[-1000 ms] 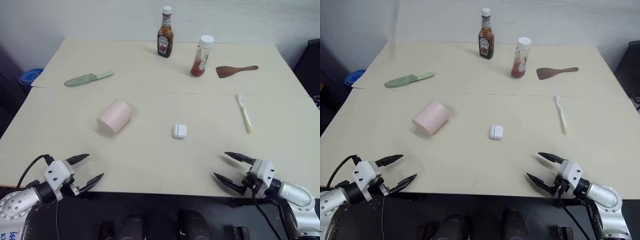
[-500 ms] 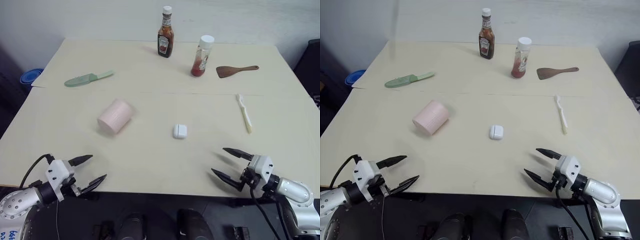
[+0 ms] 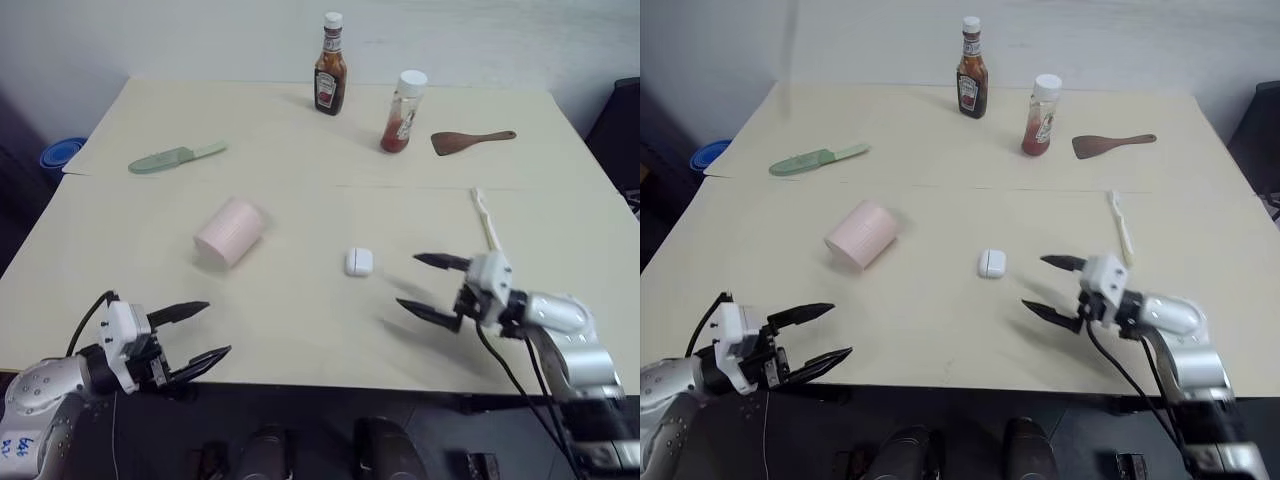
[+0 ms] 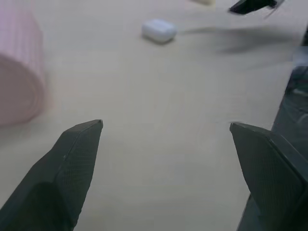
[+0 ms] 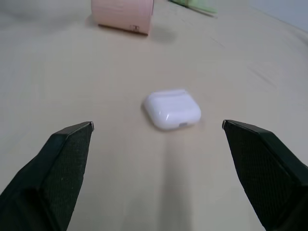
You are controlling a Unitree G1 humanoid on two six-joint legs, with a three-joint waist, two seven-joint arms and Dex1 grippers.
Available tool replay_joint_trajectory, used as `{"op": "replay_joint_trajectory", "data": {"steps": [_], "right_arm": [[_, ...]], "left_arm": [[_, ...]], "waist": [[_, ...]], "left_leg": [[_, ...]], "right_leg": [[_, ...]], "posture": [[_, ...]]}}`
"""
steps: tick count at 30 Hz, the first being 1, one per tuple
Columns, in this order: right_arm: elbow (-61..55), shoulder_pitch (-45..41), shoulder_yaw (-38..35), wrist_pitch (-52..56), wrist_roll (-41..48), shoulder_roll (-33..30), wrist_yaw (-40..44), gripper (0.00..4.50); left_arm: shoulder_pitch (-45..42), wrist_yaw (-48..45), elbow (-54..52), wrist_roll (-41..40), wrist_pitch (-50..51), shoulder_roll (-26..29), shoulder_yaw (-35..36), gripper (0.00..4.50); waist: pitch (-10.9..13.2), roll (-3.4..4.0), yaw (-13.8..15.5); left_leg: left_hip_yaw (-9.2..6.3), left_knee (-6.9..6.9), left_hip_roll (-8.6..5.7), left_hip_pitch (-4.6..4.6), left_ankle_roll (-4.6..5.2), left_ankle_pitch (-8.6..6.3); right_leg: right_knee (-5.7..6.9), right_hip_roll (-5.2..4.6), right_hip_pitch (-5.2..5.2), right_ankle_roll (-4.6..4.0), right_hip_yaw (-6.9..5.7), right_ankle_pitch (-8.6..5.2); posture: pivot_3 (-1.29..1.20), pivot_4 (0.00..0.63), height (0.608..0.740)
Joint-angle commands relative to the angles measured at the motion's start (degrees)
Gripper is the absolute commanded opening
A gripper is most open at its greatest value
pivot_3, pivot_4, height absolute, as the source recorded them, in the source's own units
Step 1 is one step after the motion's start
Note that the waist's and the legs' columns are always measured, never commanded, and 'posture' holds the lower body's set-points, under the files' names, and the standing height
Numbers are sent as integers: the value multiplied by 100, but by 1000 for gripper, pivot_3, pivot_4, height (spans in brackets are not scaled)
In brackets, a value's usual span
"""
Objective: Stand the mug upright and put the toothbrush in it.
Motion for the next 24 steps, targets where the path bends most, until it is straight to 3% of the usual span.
{"op": "replay_joint_trajectory", "data": {"steps": [1, 6, 12, 14, 17, 21, 24], "right_arm": [[730, -810, 444, 336, -376, 171, 52, 4480], [2371, -1988, 997, -77, -937, 681, 358, 4480], [3946, -2758, 1233, -589, -1364, 1269, 477, 4480], [4271, -2875, 1151, -650, -1349, 1377, 513, 3893], [4348, -2915, 957, -808, -1129, 1415, 848, 2901], [3661, -2620, 354, -769, -630, 1005, 1006, 2830], [2562, -1903, -202, -247, -130, 380, 1145, 2830]], "left_arm": [[-236, -71, -446, -365, 367, 90, -172, 4500], [-493, -38, -702, -466, 627, 21, -404, 4500], [-415, -59, -682, -370, 606, -56, -498, 4500], [-415, -74, -661, -343, 589, -69, -515, 4500], [-440, -102, -621, -340, 596, -60, -536, 4500], [-470, -156, -574, -317, 581, -52, -581, 4500], [-508, -142, -569, -305, 541, -100, -617, 4500]], "waist": [[0, 1, -14], [1, 2, -102], [2, 3, -164], [2, 3, -166], [2, 3, -165], [6, 10, -113], [10, 16, -84]], "left_leg": [[-1, 0, 0, 0, 0, 0], [2, 2, -2, -10, 3, 4], [14, 3, -3, -10, 5, 3], [14, 6, -1, -8, 4, 4], [13, 10, 0, -4, 2, 11], [8, 10, 1, -6, 0, 12], [-2, 9, -9, -14, 4, 10]], "right_leg": [[-2, 1, 1, 0, -1, 0], [11, 37, 2, 0, -4, 0], [9, 43, 1, 1, -5, 0], [13, 44, 2, 1, -5, 0], [21, 42, 3, 1, -2, 0], [23, 40, 2, 1, -3, 0], [20, 31, 2, 1, -3, 1]], "posture": [[0, 150, 740], [0, 150, 740], [0, 150, 740], [0, 150, 740], [0, 150, 740], [0, 150, 740], [0, 150, 740]]}}
